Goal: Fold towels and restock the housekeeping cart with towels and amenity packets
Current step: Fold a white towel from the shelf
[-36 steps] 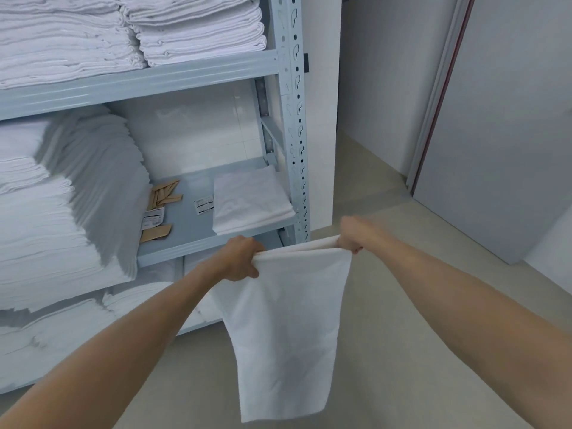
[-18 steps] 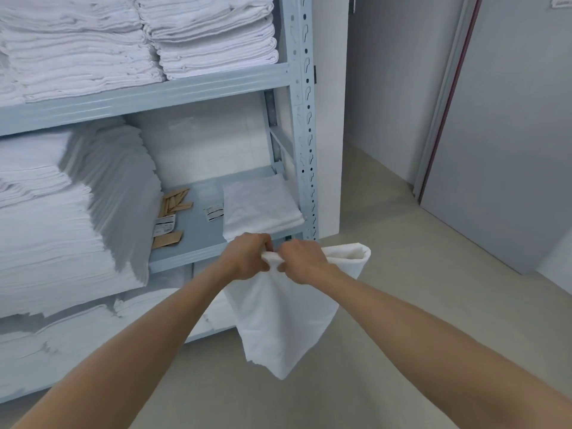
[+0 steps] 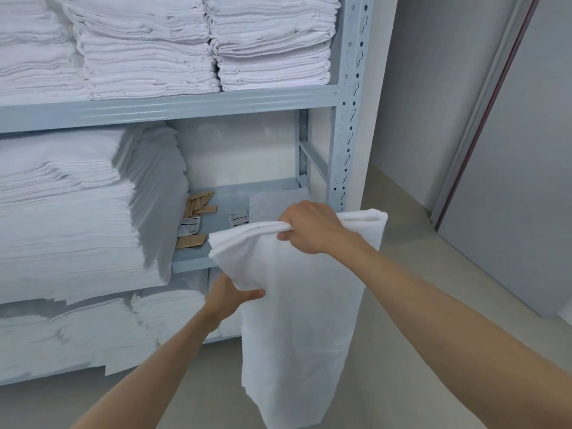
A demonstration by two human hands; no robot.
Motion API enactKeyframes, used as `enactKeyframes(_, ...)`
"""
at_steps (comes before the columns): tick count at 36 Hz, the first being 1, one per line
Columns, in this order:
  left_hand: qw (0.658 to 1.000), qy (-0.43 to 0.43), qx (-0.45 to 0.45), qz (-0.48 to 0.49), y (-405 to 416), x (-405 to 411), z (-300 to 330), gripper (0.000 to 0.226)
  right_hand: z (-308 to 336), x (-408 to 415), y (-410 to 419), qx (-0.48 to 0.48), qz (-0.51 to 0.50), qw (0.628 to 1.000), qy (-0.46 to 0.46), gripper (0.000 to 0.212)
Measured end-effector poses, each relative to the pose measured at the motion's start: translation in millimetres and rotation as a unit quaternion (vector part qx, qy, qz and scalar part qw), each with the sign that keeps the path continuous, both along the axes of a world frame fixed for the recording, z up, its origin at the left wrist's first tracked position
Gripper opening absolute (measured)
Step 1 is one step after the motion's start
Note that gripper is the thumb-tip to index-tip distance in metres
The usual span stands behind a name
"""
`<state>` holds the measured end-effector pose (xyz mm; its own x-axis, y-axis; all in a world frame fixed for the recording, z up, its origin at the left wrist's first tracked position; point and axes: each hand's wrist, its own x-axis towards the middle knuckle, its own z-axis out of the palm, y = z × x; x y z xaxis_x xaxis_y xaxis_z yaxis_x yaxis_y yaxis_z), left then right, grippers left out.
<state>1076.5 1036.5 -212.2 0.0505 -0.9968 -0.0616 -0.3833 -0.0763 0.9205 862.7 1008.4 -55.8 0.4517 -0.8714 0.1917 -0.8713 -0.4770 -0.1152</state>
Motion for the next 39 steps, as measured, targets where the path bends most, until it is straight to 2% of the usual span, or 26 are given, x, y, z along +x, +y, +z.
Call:
enactKeyframes(3,0.998,0.054,0.011,-0.007,-0.4,3.8,0.3,0.063,18.6,2.9,1.1,-0.003,0.011,1.0,0.003,0.034)
enactKeyframes(6,0.993,0.093,0.058,-0.043,-1.2,12.2,-0.2,0.069,34.2,-0.5,1.2,0.001,0.011,1.0,-0.008,0.041)
enactKeyframes(9,0.988,0.086,0.1,-0.08,1.2,16.2,-5.0,0.071,46.6,-3.9,-0.6,-0.003,0.007,1.0,-0.023,0.044)
enactKeyframes(13,0.979,0.117,0.122,-0.116,2.7,15.8,-9.4,0.057,56.4,-9.2,-5.8,-0.014,-0.005,0.999,-0.04,0.048)
enactKeyframes(16,0.972,0.106,0.14,-0.155,3.1,17.1,-7.3,0.056,60.4,-15.3,-12.3,-0.01,-0.019,0.998,-0.05,0.047)
enactKeyframes(20,0.968,0.079,0.167,-0.173,8.7,15.9,-7.7,0.049,67.0,-24.1,-22.7,-0.024,-0.041,0.996,-0.07,0.04)
enactKeyframes(23,0.969,0.089,0.168,-0.157,10.3,6.3,-6.9,0.04,71.0,-28.7,-28.7,-0.043,-0.047,0.996,-0.067,0.046)
enactKeyframes(28,0.971,0.112,0.153,-0.144,0.2,-12.3,4.8,0.04,71.9,-36.3,-50.7,-0.075,-0.095,0.99,-0.066,0.029)
enactKeyframes(32,0.969,0.115,0.153,-0.158,-10.6,-21.9,17.3,0.033,62.3,-45.2,-71.5,-0.09,-0.149,0.983,-0.061,0.033)
enactKeyframes(33,0.968,0.117,0.155,-0.158,-13.3,-23.2,19.5,0.035,56.8,-45.9,-75.3,-0.095,-0.152,0.982,-0.065,0.03)
enactKeyframes(35,0.967,0.129,0.161,-0.152,-18.2,-24.5,22.1,0.04,40.7,-47.9,-84.4,-0.103,-0.16,0.977,-0.097,0.008)
enactKeyframes(36,0.965,0.139,0.165,-0.15,-19.8,-25.2,22.6,0.043,29.2,-48.6,-88.4,-0.112,-0.166,0.973,-0.113,0.014)
enactKeyframes(39,0.957,0.17,0.176,-0.152,-21.5,-28.1,23.7,0.042,-16.3,-48.3,-88.5,-0.12,-0.194,0.952,-0.204,0.06)
